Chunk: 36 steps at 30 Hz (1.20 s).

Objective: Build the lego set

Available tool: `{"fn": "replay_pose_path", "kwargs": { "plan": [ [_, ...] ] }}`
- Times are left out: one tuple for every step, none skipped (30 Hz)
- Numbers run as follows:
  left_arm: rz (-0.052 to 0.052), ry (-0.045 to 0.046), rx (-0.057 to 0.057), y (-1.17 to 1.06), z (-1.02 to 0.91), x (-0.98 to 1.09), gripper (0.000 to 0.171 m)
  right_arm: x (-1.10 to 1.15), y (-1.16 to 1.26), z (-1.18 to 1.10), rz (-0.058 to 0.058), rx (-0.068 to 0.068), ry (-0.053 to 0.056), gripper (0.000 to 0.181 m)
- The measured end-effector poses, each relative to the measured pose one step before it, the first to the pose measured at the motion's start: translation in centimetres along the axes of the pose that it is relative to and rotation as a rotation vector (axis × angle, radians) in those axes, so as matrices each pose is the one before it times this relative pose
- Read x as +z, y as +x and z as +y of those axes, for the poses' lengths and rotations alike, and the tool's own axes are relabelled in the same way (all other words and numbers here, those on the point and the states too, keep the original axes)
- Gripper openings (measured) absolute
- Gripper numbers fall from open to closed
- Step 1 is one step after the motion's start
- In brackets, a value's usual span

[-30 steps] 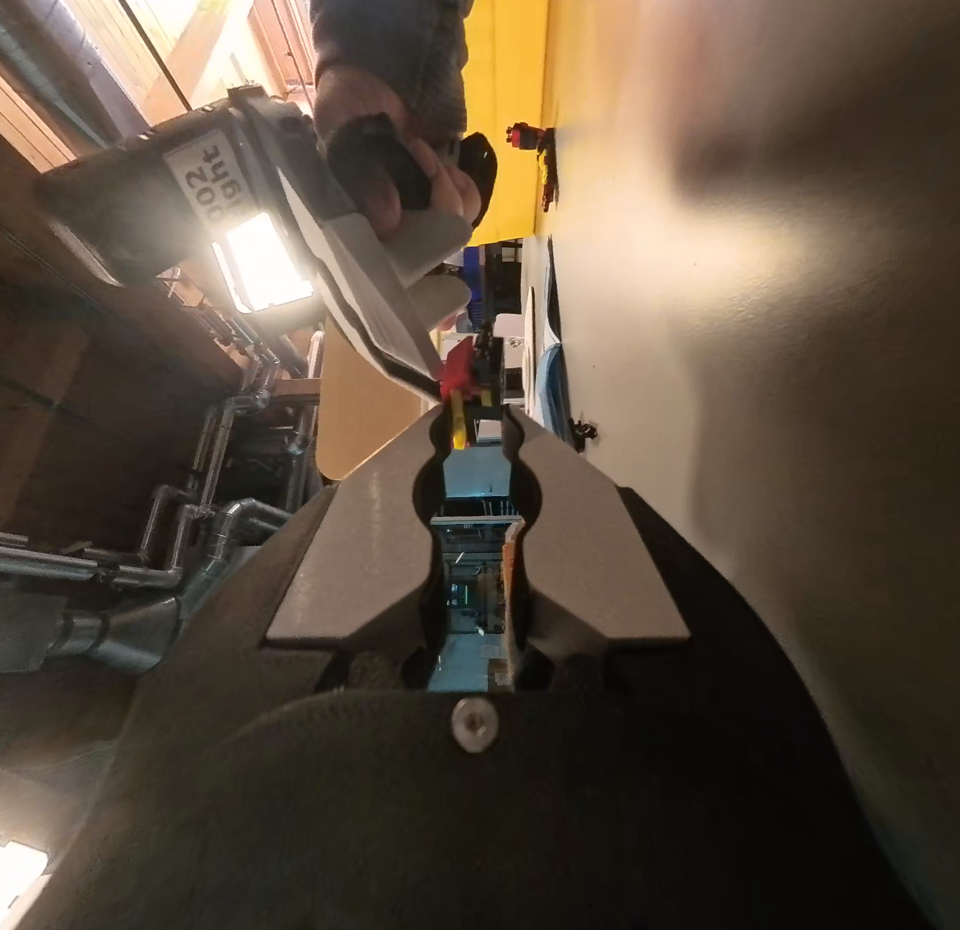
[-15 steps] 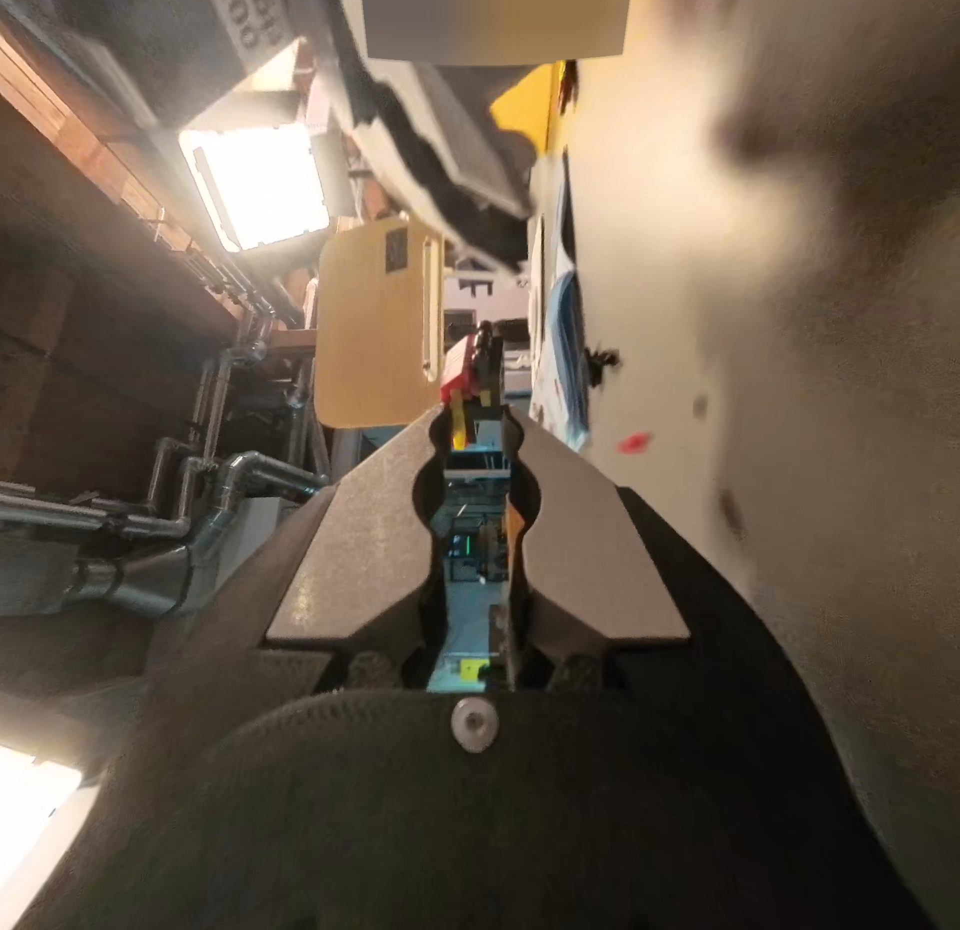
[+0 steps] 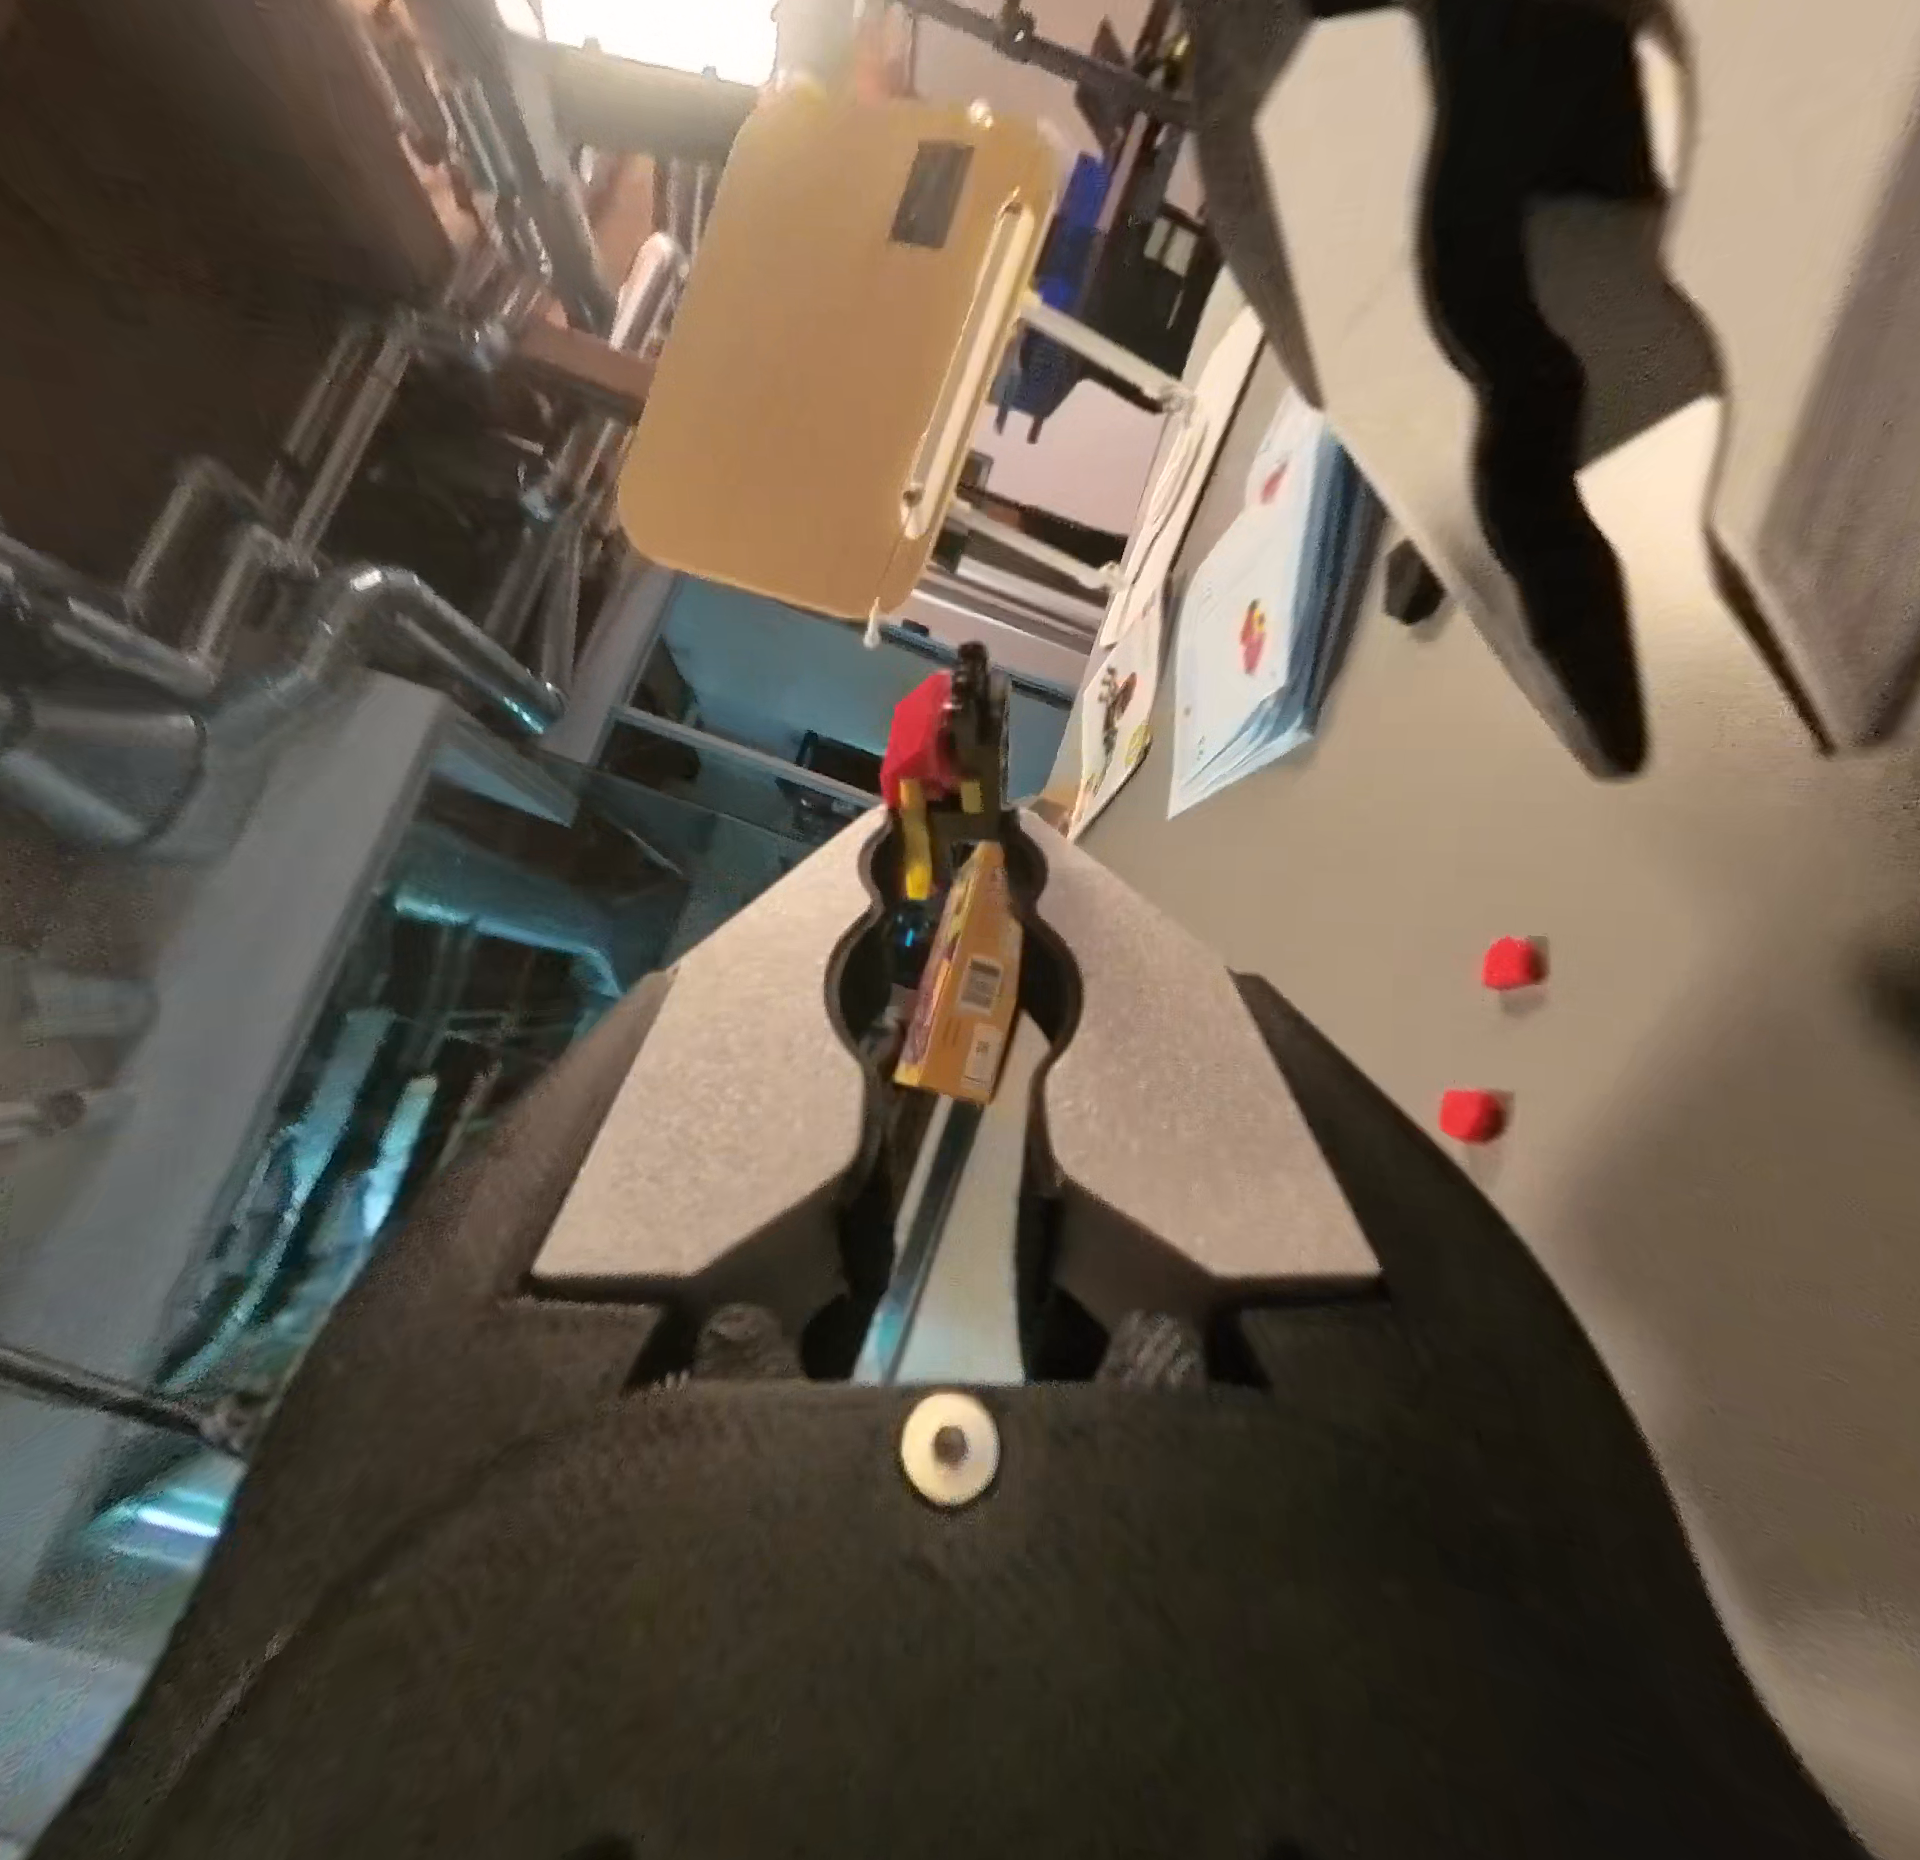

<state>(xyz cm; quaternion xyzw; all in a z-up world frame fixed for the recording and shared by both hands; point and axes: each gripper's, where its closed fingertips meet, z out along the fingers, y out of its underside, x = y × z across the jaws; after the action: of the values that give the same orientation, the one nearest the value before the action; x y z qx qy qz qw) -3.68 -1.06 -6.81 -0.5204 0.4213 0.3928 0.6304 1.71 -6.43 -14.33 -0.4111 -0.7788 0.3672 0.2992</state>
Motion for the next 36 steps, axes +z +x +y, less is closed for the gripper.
{"fn": "replay_pose_path", "kwargs": {
  "plan": [
    [-0.0050,-0.01424,-0.0301,-0.344,0.523,0.060,0.018,0.465,0.257,-0.079,0.0037,-0.0073,-0.0103,0.016],
    [-0.0060,-0.01073,-0.0235,-0.293,0.349,0.039,0.018,0.417,0.395,-0.072,0.0112,-0.0032,-0.0093,0.016],
    [-0.0030,0.00057,-0.0095,-0.151,0.069,-0.016,0.018,0.371,0.374,-0.050,0.0078,-0.0037,-0.0079,0.016],
    [0.0001,0.00397,0.0022,0.042,-0.049,-0.037,0.018,0.330,0.380,-0.019,0.0073,-0.0037,-0.0078,0.017],
    [0.0023,0.00360,0.0132,0.163,-0.101,-0.012,0.018,0.273,0.468,0.030,0.0122,-0.0040,-0.0084,0.018],
    [0.0052,0.00289,0.0204,0.257,-0.137,-0.007,0.018,0.216,0.324,0.040,0.0025,-0.0087,-0.0058,0.018],
    [0.0026,0.00429,0.0213,0.228,-0.183,-0.024,0.018,0.159,0.219,0.008,-0.0065,-0.0083,-0.0022,0.018],
    [0.0006,0.00671,0.0187,0.147,-0.221,-0.043,0.018,0.098,0.207,0.006,-0.0099,-0.0046,0.0008,0.018],
    [-0.0007,0.00750,0.0132,0.084,-0.228,-0.073,0.018,0.052,0.241,0.041,-0.0099,0.0034,0.0005,0.018],
    [-0.0007,0.00648,0.0077,0.036,-0.179,-0.069,0.018,0.042,0.186,0.080,-0.0149,0.0126,-0.0016,0.019],
    [0.0001,0.00400,0.0042,0.023,-0.114,-0.047,0.018,0.003,0.148,0.058,-0.0178,0.0174,-0.0007,0.019],
    [0.0012,0.00085,0.0019,0.036,-0.025,-0.014,0.017,-0.009,0.126,0.021,-0.0157,0.0182,0.0018,0.020],
    [0.0027,-0.00088,-0.0003,0.047,0.028,0.011,0.018,-0.006,0.008,-0.012,-0.0208,0.0150,0.0022,0.021],
    [0.0025,-0.00107,-0.0014,0.050,0.042,0.018,0.018,0.035,-0.048,-0.016,-0.0213,0.0101,0.0007,0.022],
    [0.0003,-0.00042,-0.0019,0.003,0.025,0.015,0.018,0.065,0.048,-0.017,-0.0135,0.0054,-0.0002,0.022],
    [-0.0019,0.00073,-0.0023,-0.039,-0.019,0.008,0.018,0.097,0.121,-0.062,-0.0080,0.0035,0.0003,0.022],
    [-0.0037,0.00058,-0.0024,-0.067,-0.009,-0.004,0.018,0.126,0.011,-0.103,-0.0152,0.0008,0.0017,0.022],
    [-0.0050,0.00080,-0.0016,-0.097,-0.024,0.000,0.018,0.142,-0.081,-0.133,-0.0221,-0.0016,0.0018,0.022],
    [-0.0082,0.00345,-0.0004,-0.158,-0.062,-0.042,0.017,0.167,-0.178,-0.143,-0.0282,-0.0047,0.0016,0.022],
    [-0.0125,0.00759,0.0000,-0.249,-0.127,-0.071,0.018,0.167,-0.140,-0.173,-0.0263,-0.0075,0.0033,0.022],
    [-0.0119,0.00818,-0.0026,-0.250,-0.158,-0.080,0.018,0.150,0.011,-0.172,-0.0167,-0.0070,0.0033,0.021],
    [-0.0097,0.00651,-0.0048,-0.220,-0.147,-0.065,0.018,0.180,0.064,-0.124,-0.0154,-0.0043,-0.0003,0.020],
    [-0.0109,0.00775,-0.0026,-0.229,-0.151,-0.081,0.018,0.181,0.123,-0.063,-0.0122,-0.0030,-0.0033,0.020],
    [-0.0116,0.01141,-0.0003,-0.234,-0.203,-0.099,0.018,0.165,0.174,-0.073,-0.0080,-0.0033,-0.0025,0.020],
    [-0.0135,0.01304,-0.0022,-0.271,-0.240,-0.112,0.018,0.145,0.126,-0.078,-0.0111,-0.0012,-0.0018,0.021],
    [-0.0136,0.02010,-0.0093,-0.305,-0.363,-0.149,0.018,0.106,0.098,-0.035,-0.0137,0.0016,-0.0022,0.023],
    [-0.0033,0.02621,-0.0168,-0.185,-0.456,-0.176,0.018,0.086,0.055,-0.028,-0.0153,0.0000,-0.0017,0.023],
    [-0.0024,0.01961,-0.0185,-0.152,-0.353,-0.119,0.018,0.079,0.037,-0.003,-0.0134,-0.0035,-0.0027,0.022],
    [-0.0011,0.00688,-0.0110,-0.104,-0.150,-0.026,0.018,0.097,0.006,0.090,-0.0103,-0.0070,-0.0093,0.021],
    [0.0014,-0.00120,-0.0003,0.006,0.016,0.015,0.018,0.107,0.011,0.153,-0.0053,-0.0096,-0.0132,0.019],
    [0.0019,-0.00280,0.0045,0.061,0.068,0.024,0.018,0.042,0.089,0.009,0.0039,-0.0130,-0.0020,0.016],
    [0.0035,-0.00123,0.0034,0.096,0.055,0.021,0.018,0.008,0.083,0.016,0.0052,-0.0096,-0.0012,0.014],
    [0.0025,-0.00046,0.0009,0.058,0.004,0.025,0.018,0.003,0.039,-0.001,0.0039,-0.0049,-0.0003,0.013],
    [0.0011,-0.00018,-0.0010,0.006,-0.034,0.013,0.018,0.008,0.002,0.006,0.0036,-0.0041,-0.0002,0.013],
    [0.0002,0.00093,-0.0010,0.001,-0.052,-0.001,0.018,0.000,-0.010,-0.001,0.0040,-0.0059,-0.0003,0.013],
    [0.0016,0.00065,0.0001,0.024,-0.039,0.014,0.018,0.001,-0.044,-0.003,0.0006,-0.0056,-0.0002,0.012]
  ]
}}
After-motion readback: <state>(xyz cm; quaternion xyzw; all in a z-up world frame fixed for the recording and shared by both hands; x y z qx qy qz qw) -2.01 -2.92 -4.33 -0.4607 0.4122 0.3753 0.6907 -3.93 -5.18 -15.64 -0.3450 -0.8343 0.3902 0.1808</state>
